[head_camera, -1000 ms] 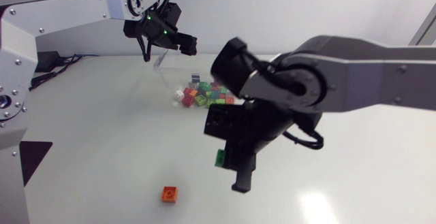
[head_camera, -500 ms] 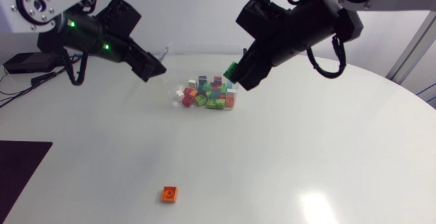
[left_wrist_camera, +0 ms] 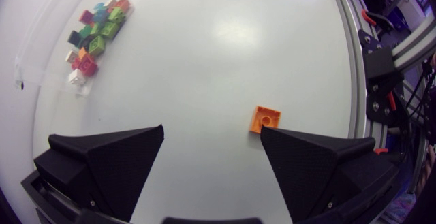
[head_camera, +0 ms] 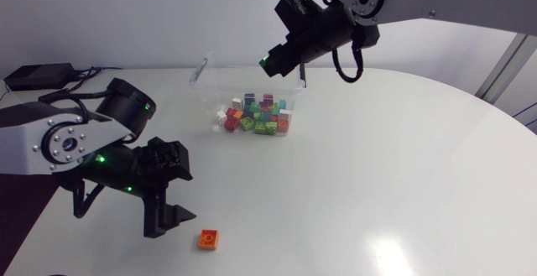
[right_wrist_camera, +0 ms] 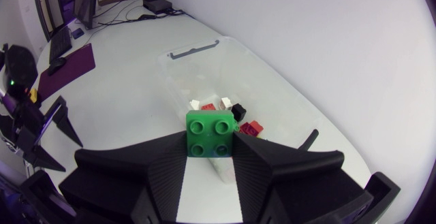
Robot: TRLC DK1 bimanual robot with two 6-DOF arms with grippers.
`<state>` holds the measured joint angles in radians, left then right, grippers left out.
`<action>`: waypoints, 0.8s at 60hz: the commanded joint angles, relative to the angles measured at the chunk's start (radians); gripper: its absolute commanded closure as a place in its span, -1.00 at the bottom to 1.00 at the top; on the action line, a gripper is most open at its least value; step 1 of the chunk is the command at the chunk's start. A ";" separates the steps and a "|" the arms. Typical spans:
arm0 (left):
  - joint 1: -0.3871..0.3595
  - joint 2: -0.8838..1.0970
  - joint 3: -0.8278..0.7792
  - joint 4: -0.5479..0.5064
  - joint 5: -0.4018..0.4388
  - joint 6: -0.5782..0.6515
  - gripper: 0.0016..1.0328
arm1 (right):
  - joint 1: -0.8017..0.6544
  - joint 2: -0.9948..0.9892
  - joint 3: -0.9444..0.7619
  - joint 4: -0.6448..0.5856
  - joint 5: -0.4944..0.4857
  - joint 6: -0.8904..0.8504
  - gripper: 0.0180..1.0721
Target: Place the duplo bricks in the container
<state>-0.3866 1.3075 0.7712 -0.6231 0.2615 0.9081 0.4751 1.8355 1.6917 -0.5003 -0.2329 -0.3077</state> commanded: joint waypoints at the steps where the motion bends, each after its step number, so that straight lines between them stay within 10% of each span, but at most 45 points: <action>1: -0.038 -0.016 -0.052 -0.003 0.010 0.046 -0.91 | -0.009 0.064 0.052 0.026 -0.003 0.047 0.44; 23: -0.173 0.042 -0.108 0.025 -0.062 0.038 -0.91 | -0.032 0.212 0.109 0.256 0.061 0.119 0.39; 30: -0.198 0.085 -0.099 0.036 -0.088 0.040 -0.90 | -0.039 0.228 0.138 0.255 0.084 0.139 -0.90; 48: -0.265 0.211 -0.049 0.077 -0.160 0.018 -0.78 | -0.049 0.018 -0.046 0.299 0.084 0.139 -0.93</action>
<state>-0.6319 1.4761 0.6918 -0.5488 0.1192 0.9203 0.4343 1.9430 1.7103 -0.2226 -0.1524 -0.1825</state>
